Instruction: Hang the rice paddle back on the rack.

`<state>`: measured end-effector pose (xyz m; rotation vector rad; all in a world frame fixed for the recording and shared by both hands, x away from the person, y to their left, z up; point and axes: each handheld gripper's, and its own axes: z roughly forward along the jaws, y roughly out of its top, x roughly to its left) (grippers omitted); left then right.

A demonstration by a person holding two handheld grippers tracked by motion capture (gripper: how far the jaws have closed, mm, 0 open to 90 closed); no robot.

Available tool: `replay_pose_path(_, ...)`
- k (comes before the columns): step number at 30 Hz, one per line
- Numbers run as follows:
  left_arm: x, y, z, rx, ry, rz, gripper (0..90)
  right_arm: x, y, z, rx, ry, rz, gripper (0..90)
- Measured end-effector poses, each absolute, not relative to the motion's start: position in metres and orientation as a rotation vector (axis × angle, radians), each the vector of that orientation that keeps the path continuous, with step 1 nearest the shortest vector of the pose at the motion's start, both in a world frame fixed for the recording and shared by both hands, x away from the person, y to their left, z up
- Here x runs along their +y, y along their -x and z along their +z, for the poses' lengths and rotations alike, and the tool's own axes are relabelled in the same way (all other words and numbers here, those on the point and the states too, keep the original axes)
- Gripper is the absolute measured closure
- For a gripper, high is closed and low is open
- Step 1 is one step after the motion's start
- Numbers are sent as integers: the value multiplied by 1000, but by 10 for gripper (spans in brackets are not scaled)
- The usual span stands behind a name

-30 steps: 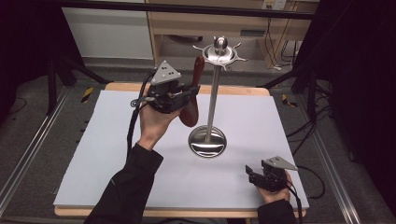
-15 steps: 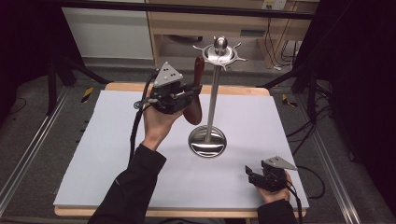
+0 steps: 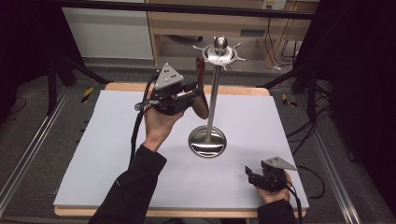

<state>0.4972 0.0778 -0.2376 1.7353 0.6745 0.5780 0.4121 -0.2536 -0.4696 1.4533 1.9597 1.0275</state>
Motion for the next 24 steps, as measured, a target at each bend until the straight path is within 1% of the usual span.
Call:
replay_pose_path(3,81,-495,-239,679,-1736,580,669,-254,-412,-470,1960,-1452,1023,308)
replay_pose_path(6,86,-493,-242,692,-1736,577,623,-254,-412,-470,1959,-1449,1019,308)
replay_pose_path(7,88,-492,-244,694,-1735,579,623,-254,-412,-470,1959,-1449,1019,308)
replay_pose_path(17,111,-483,-266,702,-1751,597,489,-253,-412,-470,1958,-1450,1011,303)
replay_pose_path(22,123,-477,-286,732,-1776,601,466,-254,-412,-471,1961,-1450,1005,297)
replay_pose_path(24,127,-474,-295,752,-1791,583,456,-253,-412,-471,1961,-1455,1001,293)
